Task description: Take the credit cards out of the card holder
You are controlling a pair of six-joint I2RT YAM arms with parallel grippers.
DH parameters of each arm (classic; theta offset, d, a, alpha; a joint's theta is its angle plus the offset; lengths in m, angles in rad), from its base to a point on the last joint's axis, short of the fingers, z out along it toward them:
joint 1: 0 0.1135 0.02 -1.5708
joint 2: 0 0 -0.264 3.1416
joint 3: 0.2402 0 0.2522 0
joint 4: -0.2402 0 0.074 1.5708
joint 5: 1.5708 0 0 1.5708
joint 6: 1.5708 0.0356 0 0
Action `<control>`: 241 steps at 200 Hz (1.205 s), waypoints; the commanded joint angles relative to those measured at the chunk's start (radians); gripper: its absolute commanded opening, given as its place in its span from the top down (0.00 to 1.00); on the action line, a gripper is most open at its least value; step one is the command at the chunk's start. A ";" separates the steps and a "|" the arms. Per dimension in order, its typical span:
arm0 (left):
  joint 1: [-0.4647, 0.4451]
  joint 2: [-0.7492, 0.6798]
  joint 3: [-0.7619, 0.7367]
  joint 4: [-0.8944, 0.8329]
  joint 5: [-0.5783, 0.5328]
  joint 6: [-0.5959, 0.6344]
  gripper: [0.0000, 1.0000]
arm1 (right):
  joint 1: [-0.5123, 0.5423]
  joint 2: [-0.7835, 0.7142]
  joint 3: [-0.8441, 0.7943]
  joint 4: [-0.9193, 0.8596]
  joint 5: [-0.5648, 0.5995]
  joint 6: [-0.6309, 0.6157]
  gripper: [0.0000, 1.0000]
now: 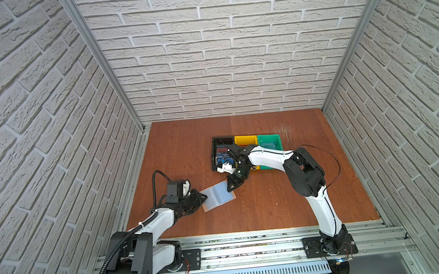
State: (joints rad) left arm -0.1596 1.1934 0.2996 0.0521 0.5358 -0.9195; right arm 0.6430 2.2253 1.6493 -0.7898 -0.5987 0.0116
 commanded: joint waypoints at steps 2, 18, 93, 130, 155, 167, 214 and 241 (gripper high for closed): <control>-0.004 0.027 -0.024 0.041 -0.020 0.021 0.80 | -0.003 -0.027 -0.002 -0.005 0.005 -0.003 0.89; -0.004 0.040 -0.027 0.057 -0.019 0.019 0.80 | 0.004 -0.007 -0.005 0.011 -0.016 0.015 0.89; -0.004 0.096 -0.007 0.107 -0.008 0.015 0.80 | 0.031 0.018 -0.004 0.051 -0.058 0.041 0.89; -0.006 0.111 0.001 0.127 0.001 0.010 0.80 | 0.030 0.008 -0.006 0.028 -0.056 0.020 0.89; -0.006 0.067 0.032 0.089 -0.007 0.022 0.77 | 0.015 -0.083 -0.028 0.023 -0.056 -0.015 0.89; -0.006 0.030 0.070 0.031 -0.023 0.046 0.74 | -0.007 -0.142 -0.035 0.014 -0.052 -0.029 0.89; 0.010 -0.071 0.287 -0.214 -0.122 0.192 0.67 | -0.156 -0.400 -0.067 -0.025 0.086 -0.108 0.85; 0.059 -0.094 0.357 -0.224 -0.176 0.239 0.62 | -0.272 -0.518 -0.099 -0.006 0.200 -0.129 0.83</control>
State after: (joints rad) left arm -0.1417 1.1229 0.6117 -0.1024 0.4397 -0.7700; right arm 0.4534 1.7947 1.5948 -0.7959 -0.5274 -0.0643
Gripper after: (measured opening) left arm 0.359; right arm 0.160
